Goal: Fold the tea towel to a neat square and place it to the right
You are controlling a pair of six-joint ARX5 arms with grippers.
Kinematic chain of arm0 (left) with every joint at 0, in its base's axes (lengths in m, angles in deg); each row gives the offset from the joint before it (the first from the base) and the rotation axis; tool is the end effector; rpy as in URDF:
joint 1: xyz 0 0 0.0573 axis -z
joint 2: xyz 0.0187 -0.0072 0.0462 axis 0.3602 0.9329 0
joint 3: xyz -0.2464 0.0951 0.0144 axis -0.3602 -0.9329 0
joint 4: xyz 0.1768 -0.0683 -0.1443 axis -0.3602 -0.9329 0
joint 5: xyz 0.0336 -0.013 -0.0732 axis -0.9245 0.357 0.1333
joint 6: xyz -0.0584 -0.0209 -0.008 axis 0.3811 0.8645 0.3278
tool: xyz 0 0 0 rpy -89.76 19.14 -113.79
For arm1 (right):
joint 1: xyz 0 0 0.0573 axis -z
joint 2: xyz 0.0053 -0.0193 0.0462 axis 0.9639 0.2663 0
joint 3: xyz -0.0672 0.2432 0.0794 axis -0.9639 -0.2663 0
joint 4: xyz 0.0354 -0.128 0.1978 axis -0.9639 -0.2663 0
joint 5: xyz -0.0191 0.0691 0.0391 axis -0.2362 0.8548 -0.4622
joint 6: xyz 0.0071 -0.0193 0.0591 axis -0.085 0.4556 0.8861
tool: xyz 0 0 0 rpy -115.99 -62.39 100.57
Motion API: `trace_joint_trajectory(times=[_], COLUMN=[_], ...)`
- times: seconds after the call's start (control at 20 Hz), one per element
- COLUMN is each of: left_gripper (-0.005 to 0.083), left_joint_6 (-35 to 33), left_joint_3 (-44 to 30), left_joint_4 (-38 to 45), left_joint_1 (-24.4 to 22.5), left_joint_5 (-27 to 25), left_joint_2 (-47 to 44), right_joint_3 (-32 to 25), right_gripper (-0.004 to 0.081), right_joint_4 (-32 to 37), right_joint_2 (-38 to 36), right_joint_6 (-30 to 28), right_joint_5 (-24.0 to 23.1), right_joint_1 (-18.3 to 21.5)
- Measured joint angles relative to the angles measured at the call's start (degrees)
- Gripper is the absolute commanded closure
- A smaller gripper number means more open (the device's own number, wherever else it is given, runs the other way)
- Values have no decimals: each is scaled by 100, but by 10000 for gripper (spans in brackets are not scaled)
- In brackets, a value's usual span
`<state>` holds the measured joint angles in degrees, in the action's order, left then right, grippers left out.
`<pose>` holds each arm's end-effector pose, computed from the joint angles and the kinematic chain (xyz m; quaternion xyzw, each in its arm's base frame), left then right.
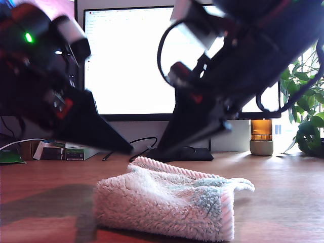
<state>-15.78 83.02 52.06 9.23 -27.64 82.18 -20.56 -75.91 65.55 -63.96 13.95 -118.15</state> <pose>0.2099 -0.1569 0.1558 0.1138 0.2546 -0.6194 0.7339 0.1887 0.1963 0.1705 -0.1195 0.3504 0.4748 0.7985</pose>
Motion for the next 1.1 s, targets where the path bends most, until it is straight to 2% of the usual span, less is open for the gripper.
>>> trace_joint_trajectory(times=[0.15, 0.3, 0.6, 0.8, 0.95, 1.1], left_gripper=[797, 797, 797, 797, 797, 797], left_joint_6=[0, 0, 354, 605, 743, 752], left_joint_3=[0, -7, -11, -13, -13, -15], left_joint_4=[232, 262, 612, 708, 706, 686], left_joint_1=[59, 140, 341, 341, 341, 339], left_joint_5=[-57, -389, -1502, -1768, -1768, -1764], left_joint_2=[409, 715, 796, 796, 796, 695], right_joint_3=[0, 0, 0, 7, 24, 109], right_gripper=[783, 783, 783, 783, 783, 783], right_joint_4=[223, 420, 354, 297, 223, 122], right_joint_2=[455, 730, 758, 756, 756, 754], right_joint_6=[0, 0, 125, 297, 280, 280], right_joint_5=[-33, -415, -960, -1687, -1707, -1357], right_joint_1=[0, 0, 0, -2, 0, 13])
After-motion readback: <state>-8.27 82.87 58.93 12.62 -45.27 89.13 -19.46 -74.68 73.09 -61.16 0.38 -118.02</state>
